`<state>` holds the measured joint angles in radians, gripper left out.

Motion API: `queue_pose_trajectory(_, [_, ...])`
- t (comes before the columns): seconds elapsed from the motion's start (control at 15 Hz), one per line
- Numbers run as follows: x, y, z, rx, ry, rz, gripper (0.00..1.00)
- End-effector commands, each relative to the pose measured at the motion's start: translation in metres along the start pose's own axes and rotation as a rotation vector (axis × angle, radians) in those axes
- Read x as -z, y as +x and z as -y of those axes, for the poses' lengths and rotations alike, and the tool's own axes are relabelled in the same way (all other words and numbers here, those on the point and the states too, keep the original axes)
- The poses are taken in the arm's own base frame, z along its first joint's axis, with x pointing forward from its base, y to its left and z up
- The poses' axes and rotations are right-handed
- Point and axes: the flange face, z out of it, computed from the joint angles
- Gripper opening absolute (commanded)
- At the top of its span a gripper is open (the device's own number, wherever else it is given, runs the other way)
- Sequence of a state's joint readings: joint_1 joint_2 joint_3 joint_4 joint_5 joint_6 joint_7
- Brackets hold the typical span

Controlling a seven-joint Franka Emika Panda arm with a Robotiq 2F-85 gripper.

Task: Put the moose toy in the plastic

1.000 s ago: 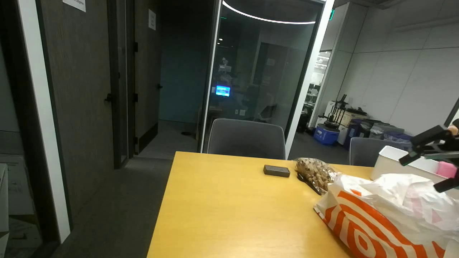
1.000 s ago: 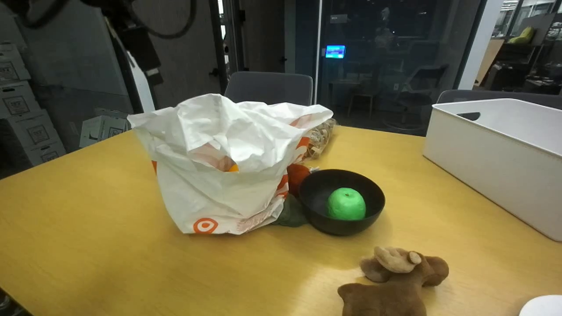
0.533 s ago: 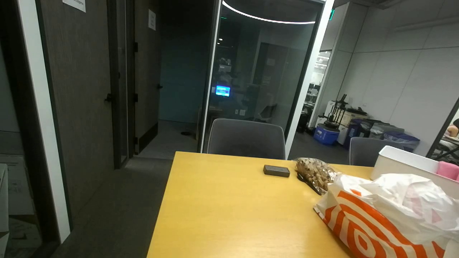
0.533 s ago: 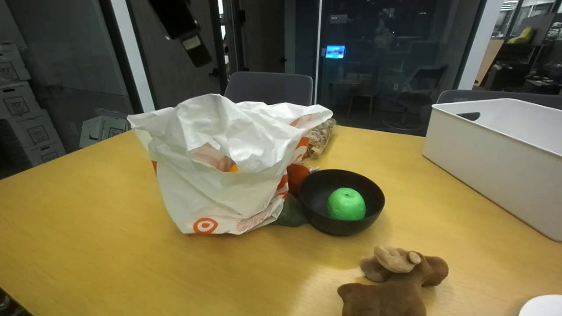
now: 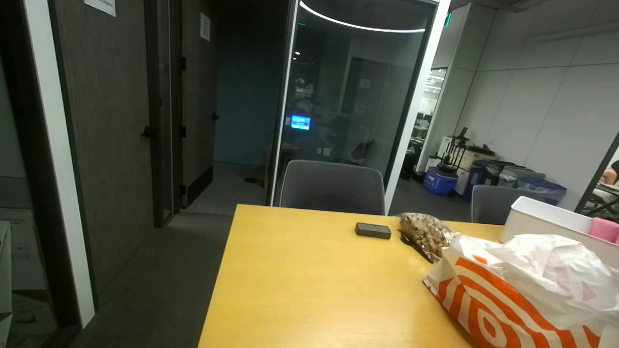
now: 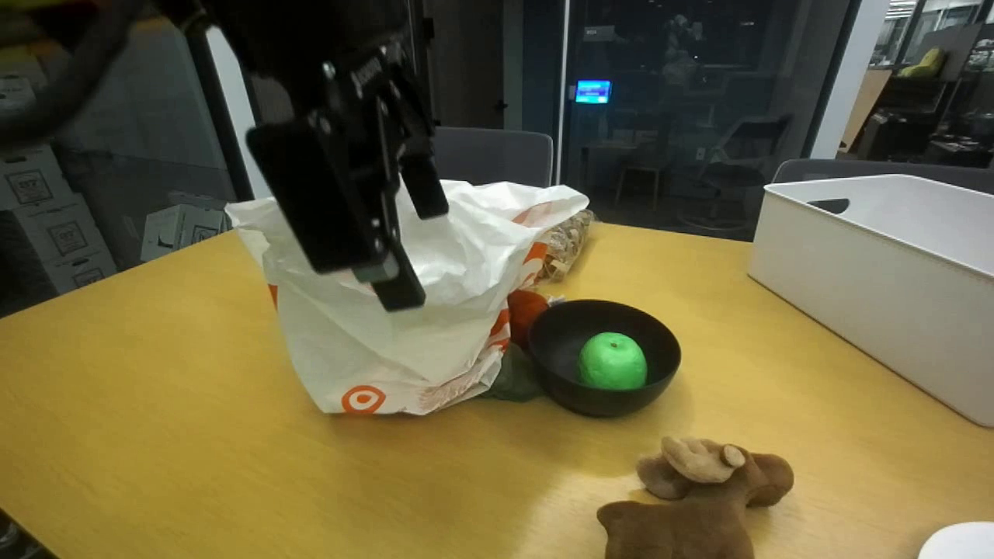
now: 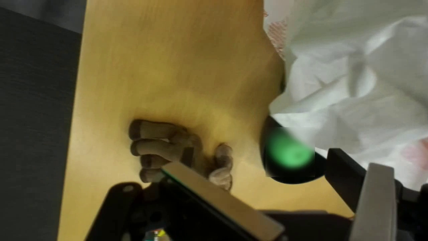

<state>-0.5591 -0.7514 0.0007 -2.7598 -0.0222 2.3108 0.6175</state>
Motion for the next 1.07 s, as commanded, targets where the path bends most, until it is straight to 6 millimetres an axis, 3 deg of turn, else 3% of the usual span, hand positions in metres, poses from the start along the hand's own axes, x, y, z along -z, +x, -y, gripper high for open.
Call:
queue_pose_trajectory(0.0, [-0.029, 0.019, -0.026, -0.160, -0.117, -0.011, 1.00])
queue_pose_trajectory(0.27, [-0.064, 0.035, -0.048, -0.302, -0.237, -0.057, 1.00])
queue_pose_trajectory(0.4, [-0.082, 0.033, -0.043, -0.299, -0.234, -0.037, 1.00])
queue_pose_trajectory(0.47, [-0.082, 0.028, -0.030, -0.282, -0.177, -0.006, 1.00])
queue_pose_trajectory(0.53, [-0.076, 0.031, -0.046, -0.283, -0.226, -0.011, 1.00])
queue_pose_trajectory(0.93, [-0.087, 0.021, -0.021, -0.229, -0.213, -0.013, 1.00])
queue_pose_trajectory(1.0, [-0.094, 0.033, -0.015, -0.248, -0.238, -0.024, 1.00])
